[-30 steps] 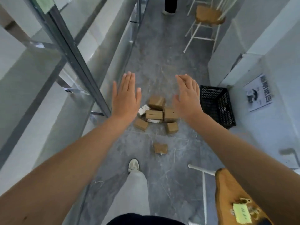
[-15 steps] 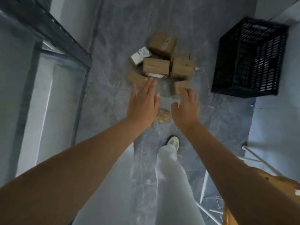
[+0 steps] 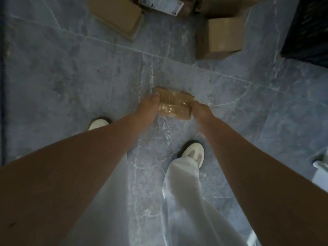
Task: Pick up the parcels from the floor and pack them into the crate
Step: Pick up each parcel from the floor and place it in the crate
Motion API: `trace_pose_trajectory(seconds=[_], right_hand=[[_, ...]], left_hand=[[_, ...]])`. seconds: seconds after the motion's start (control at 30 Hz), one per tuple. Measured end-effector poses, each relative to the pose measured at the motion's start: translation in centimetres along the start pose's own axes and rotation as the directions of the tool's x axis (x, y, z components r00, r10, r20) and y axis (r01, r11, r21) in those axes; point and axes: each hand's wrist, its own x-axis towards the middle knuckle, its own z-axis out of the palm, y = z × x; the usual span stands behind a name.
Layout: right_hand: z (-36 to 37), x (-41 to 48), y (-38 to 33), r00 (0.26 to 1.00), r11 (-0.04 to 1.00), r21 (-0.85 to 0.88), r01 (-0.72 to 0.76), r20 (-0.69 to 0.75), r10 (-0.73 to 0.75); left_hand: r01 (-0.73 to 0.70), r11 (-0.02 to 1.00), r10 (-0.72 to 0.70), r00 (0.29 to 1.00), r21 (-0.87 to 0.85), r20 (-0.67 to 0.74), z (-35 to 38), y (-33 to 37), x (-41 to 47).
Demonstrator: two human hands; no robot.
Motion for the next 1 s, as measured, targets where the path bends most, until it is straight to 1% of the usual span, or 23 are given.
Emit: trace_pose_trajectory(seconds=[0.1,0.17,0.27,0.37,0.43,0.47,0.53,0.6,0.7,0.8,0.9,1.0], right_hand=[[2.3,0.0,-0.1,1.0,0.977,0.212,0.005,0.003,-0.005],[2.4,-1.7,-0.9,1.0,0.964,0.267,-0.01,0.025,0.003],[0.6,-7.2,-3.8,0.997,0.942,0.335,0.001,0.071,-0.027],[-2.6,-12.9,-9.1,0.991,0.889,0.457,0.017,0.107,-0.074],[-5.7,-18.1,-13.5,0.992,0.875,0.481,0.049,0.082,-0.1],[-7.5,-21.2,-16.1,0.989,0.874,0.478,0.09,0.057,-0.134],[-11.2,-27.7,-20.5,0.971,0.865,0.459,0.203,0.02,-0.238],[-15.0,-35.0,-24.4,0.929,0.826,0.466,0.317,0.021,-0.368],[-21.4,-47.3,-28.0,0.831,0.728,0.524,0.442,0.065,-0.552],[-26.0,-58.5,-30.0,0.713,0.636,0.497,0.591,0.048,-0.7],[-28.5,-67.7,-30.6,0.578,0.514,0.442,0.735,-0.013,-0.816],[-28.6,-74.5,-31.2,0.461,0.411,0.436,0.8,-0.009,-0.887]], left_hand=[[0.013,0.991,-0.015,1.0,-0.133,-0.016,0.4,1.0,0.6],[0.013,0.983,-0.023,0.999,-0.183,-0.049,-1.2,2.0,-0.4],[-0.045,0.978,0.025,0.995,-0.202,-0.101,-5.1,4.9,-3.7],[-0.076,0.955,0.038,0.99,-0.286,-0.134,-10.6,8.9,-9.0],[-0.096,0.932,0.051,0.989,-0.35,-0.136,-14.7,12.6,-13.2],[-0.132,0.918,0.082,0.986,-0.375,-0.146,-17.0,15.1,-15.7],[-0.249,0.872,0.179,0.963,-0.422,-0.2,-21.6,20.1,-21.4],[-0.395,0.823,0.288,0.91,-0.408,-0.299,-26.0,25.2,-28.5],[-0.589,0.753,0.447,0.785,-0.293,-0.428,-31.5,31.2,-39.0],[-0.697,0.672,0.486,0.67,-0.251,-0.561,-35.2,34.5,-49.1],[-0.804,0.551,0.516,0.537,-0.222,-0.667,-37.2,36.9,-58.2],[-0.883,0.444,0.536,0.399,-0.154,-0.744,-39.7,36.9,-65.3]])
